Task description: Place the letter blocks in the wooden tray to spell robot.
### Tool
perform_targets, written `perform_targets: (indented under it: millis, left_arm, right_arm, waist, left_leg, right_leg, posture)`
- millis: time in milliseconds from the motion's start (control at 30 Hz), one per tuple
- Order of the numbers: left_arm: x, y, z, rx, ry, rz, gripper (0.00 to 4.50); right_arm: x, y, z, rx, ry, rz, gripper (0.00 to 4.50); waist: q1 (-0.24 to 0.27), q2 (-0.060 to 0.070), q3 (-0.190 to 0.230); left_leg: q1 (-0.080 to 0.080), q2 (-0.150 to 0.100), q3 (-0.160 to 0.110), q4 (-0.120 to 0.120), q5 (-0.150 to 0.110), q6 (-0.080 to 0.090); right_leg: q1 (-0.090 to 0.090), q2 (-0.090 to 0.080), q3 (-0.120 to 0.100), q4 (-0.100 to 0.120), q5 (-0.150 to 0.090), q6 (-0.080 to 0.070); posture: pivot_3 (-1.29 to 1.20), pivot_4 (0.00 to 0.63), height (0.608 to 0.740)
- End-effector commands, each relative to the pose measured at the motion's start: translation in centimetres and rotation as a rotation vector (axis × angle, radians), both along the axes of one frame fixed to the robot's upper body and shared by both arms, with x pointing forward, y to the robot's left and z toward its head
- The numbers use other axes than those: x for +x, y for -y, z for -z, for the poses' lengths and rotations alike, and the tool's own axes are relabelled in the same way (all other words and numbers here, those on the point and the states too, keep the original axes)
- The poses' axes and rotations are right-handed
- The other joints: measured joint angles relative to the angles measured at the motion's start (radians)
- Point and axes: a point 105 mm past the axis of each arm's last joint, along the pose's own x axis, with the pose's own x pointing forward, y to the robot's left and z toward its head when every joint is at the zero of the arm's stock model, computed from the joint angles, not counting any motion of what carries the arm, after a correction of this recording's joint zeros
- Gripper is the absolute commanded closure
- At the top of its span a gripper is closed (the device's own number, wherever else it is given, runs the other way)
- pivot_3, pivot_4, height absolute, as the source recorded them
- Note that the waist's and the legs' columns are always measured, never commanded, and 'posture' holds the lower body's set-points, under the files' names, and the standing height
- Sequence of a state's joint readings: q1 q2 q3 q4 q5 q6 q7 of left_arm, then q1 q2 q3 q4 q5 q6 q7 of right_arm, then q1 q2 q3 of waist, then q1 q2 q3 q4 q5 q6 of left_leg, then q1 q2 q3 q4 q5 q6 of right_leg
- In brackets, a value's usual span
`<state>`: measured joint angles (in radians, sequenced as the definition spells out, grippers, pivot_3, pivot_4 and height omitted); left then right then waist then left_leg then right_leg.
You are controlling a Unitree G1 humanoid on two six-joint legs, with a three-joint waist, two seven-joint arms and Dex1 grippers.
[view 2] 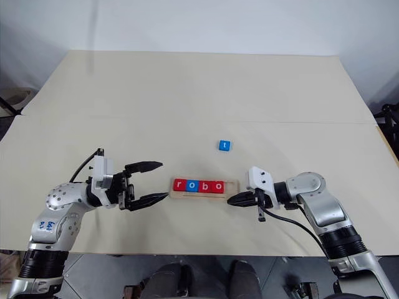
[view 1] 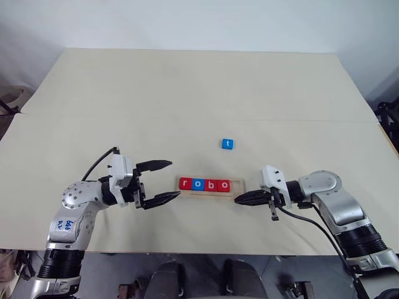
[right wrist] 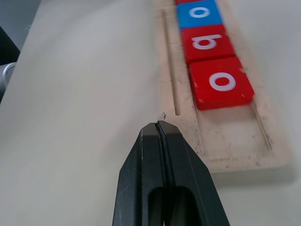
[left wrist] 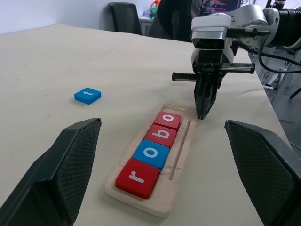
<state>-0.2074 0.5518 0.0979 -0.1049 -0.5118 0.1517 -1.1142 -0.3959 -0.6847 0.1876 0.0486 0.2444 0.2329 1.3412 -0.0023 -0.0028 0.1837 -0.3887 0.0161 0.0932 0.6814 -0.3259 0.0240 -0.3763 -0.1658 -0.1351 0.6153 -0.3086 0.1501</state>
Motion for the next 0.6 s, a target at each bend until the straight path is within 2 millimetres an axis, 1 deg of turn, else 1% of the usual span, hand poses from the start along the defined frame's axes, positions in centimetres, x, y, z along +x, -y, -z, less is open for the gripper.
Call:
perform_targets:
  millis: [33,133,233,300,400,467,600]
  left_arm:
    - [0.0,-0.1,-0.7,-0.012,0.034,0.003,0.00]
    - [0.0,-0.2,-0.7,-0.012,0.035,0.001,0.00]
    - [0.1,-0.4,-0.7,-0.011,0.037,-0.005,0.00]
    - [0.1,-0.5,-0.7,-0.010,0.038,-0.007,0.00]
    - [0.1,-0.6,-0.6,-0.010,0.038,-0.011,0.00]
    - [0.1,-0.8,-0.6,-0.007,0.039,-0.022,0.00]
    - [0.2,-1.3,-0.5,-0.001,0.042,-0.041,0.00]
  right_arm:
    - [0.1,0.7,-0.7,-0.006,0.018,0.012,4.47]
    - [-0.5,0.7,-1.2,-0.004,0.001,-0.019,4.47]
    - [-0.8,0.8,-2.6,0.012,-0.005,-0.032,4.47]
    - [-0.3,0.9,-3.3,0.028,0.005,-0.016,4.47]
    - [0.8,1.1,-4.1,0.053,0.036,0.036,4.47]
    - [2.3,1.4,-4.1,0.049,0.076,0.095,4.47]
    - [3.3,1.0,-3.3,0.030,0.095,0.112,4.47]
  waist:
    - [0.000,0.000,0.000]
    - [0.002,0.000,0.000]
    - [0.002,0.000,0.000]
    - [0.002,0.000,0.000]
    - [0.001,0.000,0.000]
    - [0.000,0.000,0.000]
    - [0.001,0.000,0.000]
  left_leg:
    - [0.000,0.000,0.000,0.000,0.000,0.000]
    - [0.000,0.000,0.000,0.000,0.000,0.000]
    - [0.000,0.000,0.000,0.000,0.000,0.000]
    - [0.000,0.000,0.000,0.000,0.000,0.000]
    - [0.000,0.000,0.000,0.000,0.000,0.000]
    - [0.000,0.000,0.000,0.000,0.000,0.000]
    - [0.000,0.000,0.000,0.000,0.000,0.000]
  right_leg:
    - [0.000,0.000,0.000,0.000,0.000,0.000]
    - [0.000,0.000,0.000,0.000,0.000,0.000]
    - [0.000,0.000,0.000,0.000,0.000,0.000]
    - [0.000,0.000,0.000,0.000,0.000,0.000]
    - [0.000,0.000,0.000,0.000,0.000,0.000]
    - [0.000,0.000,0.000,0.000,0.000,0.000]
    - [0.000,0.000,0.000,0.000,0.000,0.000]
  posture:
    - [0.00,0.150,0.740]
    - [0.00,0.150,0.740]
    - [0.00,0.150,0.740]
    - [0.00,0.150,0.740]
    - [0.00,0.150,0.740]
    - [0.00,0.150,0.740]
    - [0.00,0.150,0.740]
